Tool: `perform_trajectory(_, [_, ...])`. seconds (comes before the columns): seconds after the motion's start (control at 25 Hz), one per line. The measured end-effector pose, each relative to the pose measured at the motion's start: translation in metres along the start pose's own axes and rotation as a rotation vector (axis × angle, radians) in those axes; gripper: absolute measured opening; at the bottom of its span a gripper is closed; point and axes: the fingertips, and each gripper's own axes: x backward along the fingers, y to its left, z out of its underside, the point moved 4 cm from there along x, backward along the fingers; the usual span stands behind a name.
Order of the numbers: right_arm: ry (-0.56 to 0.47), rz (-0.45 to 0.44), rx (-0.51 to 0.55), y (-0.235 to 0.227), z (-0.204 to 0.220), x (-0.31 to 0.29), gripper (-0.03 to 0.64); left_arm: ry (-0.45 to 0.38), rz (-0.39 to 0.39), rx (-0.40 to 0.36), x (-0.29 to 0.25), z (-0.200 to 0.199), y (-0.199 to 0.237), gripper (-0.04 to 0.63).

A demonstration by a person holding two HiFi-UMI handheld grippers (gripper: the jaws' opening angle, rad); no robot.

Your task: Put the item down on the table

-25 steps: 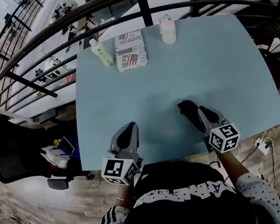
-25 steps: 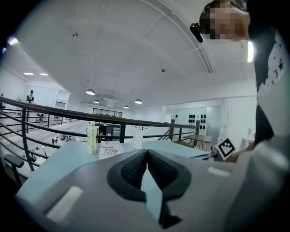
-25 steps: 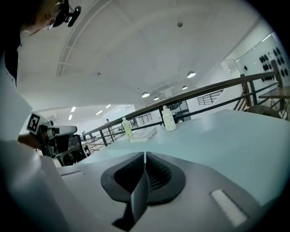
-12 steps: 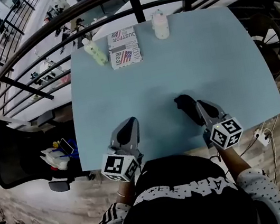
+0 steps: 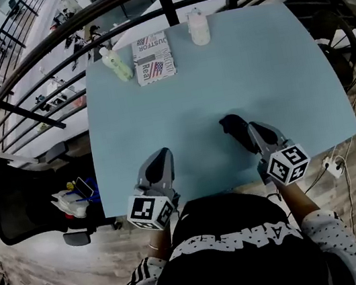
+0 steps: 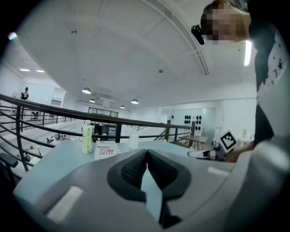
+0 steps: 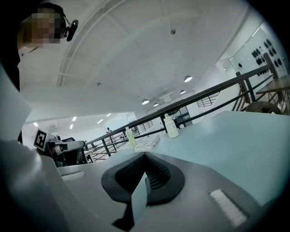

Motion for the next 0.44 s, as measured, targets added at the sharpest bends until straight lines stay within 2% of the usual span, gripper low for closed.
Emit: perform_trajectory(0.44, [-0.003,0.013,0.004,0.0022,0.001,-0.0031,-0.003,-0.004,-0.007,0.012,0.0056,0.004,0.0093,0.0])
